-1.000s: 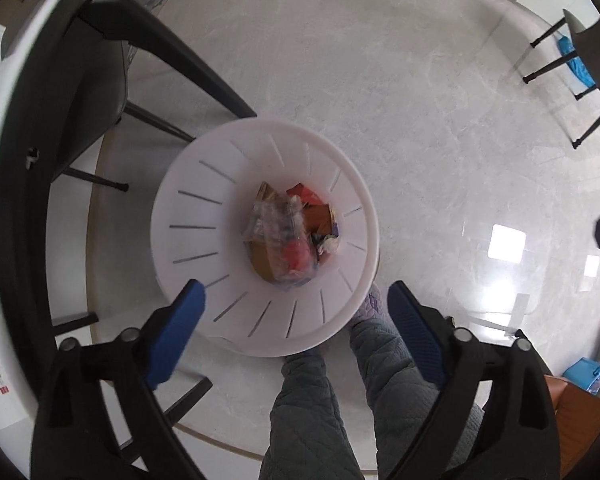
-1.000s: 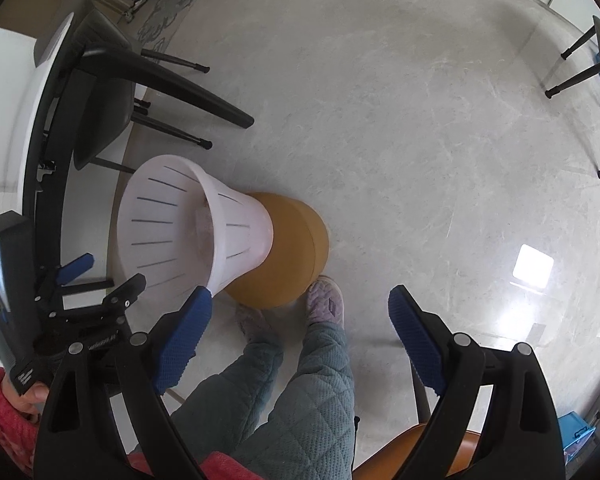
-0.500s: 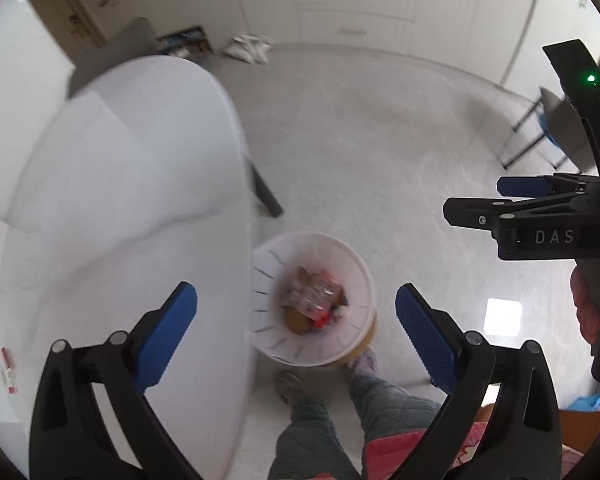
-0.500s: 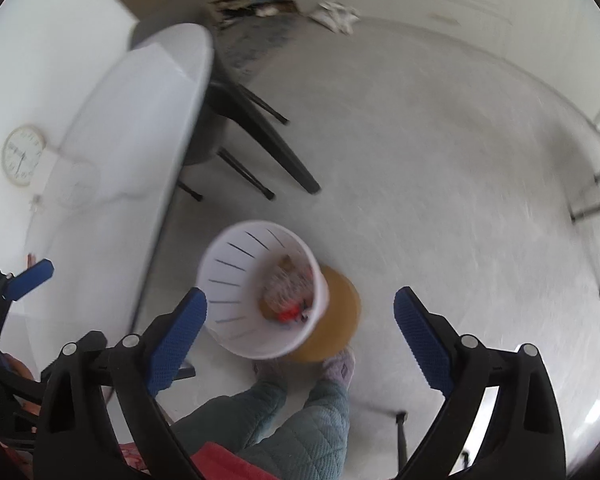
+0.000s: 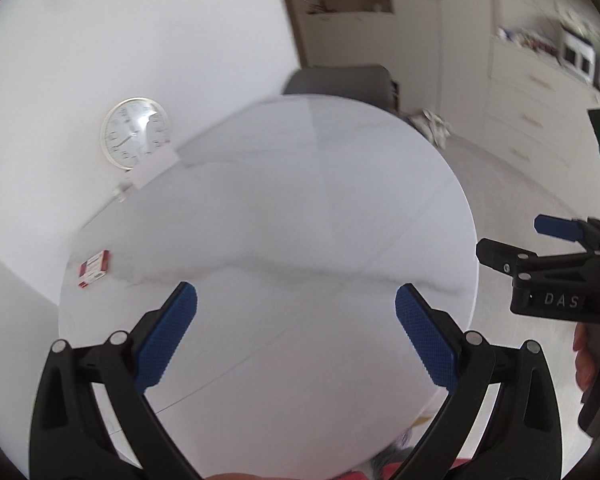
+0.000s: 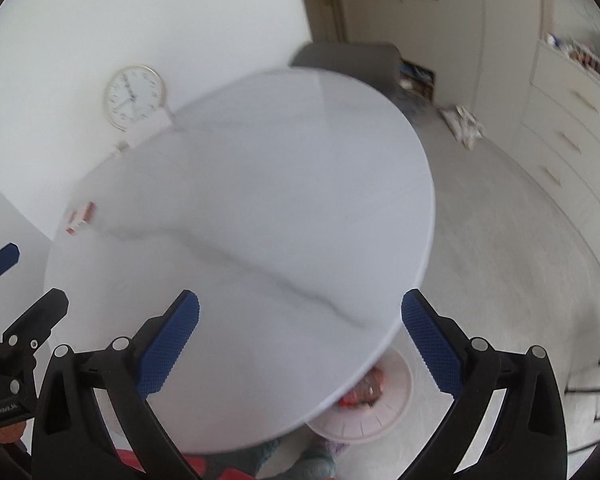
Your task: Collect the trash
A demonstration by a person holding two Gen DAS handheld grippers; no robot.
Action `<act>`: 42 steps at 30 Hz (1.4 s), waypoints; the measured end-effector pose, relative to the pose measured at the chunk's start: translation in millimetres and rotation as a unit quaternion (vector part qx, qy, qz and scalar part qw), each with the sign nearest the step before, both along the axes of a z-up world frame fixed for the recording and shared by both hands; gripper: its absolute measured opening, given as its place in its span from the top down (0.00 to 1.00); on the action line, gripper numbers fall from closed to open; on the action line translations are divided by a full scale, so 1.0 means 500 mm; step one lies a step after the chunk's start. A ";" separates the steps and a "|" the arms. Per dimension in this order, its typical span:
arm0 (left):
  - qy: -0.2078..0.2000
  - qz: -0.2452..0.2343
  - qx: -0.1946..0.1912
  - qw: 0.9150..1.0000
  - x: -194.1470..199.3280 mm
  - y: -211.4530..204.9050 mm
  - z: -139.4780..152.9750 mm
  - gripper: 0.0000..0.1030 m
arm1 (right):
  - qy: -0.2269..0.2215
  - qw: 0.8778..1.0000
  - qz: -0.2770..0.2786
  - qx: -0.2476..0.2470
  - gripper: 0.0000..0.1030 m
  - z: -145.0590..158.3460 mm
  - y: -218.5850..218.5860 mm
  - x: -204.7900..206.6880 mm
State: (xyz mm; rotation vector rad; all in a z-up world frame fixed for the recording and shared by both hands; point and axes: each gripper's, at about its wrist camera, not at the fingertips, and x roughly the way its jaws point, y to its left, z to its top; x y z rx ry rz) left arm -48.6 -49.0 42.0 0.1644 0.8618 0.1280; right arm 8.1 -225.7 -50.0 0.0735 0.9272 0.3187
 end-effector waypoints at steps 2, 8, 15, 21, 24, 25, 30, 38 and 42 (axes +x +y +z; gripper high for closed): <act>-0.014 0.023 -0.015 1.000 0.010 0.042 0.040 0.07 | -0.033 0.999 0.012 0.000 0.02 0.068 0.031 0.010; -0.066 0.079 -0.045 0.994 0.032 0.140 0.154 0.07 | -0.138 0.990 0.013 0.007 0.02 0.266 0.088 0.006; -0.087 0.084 -0.046 0.992 0.043 0.160 0.197 0.07 | -0.175 0.984 -0.020 0.007 0.02 0.321 0.104 -0.028; -0.076 0.055 -0.045 0.995 0.063 0.140 0.179 0.07 | -0.165 0.986 -0.038 -0.007 0.02 0.306 0.106 -0.023; -0.071 0.046 -0.042 0.996 0.070 0.128 0.169 0.07 | -0.156 0.987 -0.048 -0.007 0.02 0.298 0.107 -0.016; -0.069 0.043 -0.044 0.996 0.073 0.125 0.166 0.07 | -0.154 0.987 -0.049 -0.010 0.02 0.293 0.108 -0.015; -0.057 0.034 -0.058 0.996 0.084 0.116 0.157 0.07 | -0.148 0.987 -0.054 -0.025 0.02 0.284 0.102 -0.010; -0.052 0.029 -0.060 0.996 0.091 0.109 0.151 0.07 | -0.148 0.987 -0.058 -0.030 0.02 0.278 0.102 -0.006; -0.050 0.030 -0.060 0.996 0.090 0.110 0.149 0.07 | -0.147 0.987 -0.060 -0.031 0.02 0.275 0.103 -0.008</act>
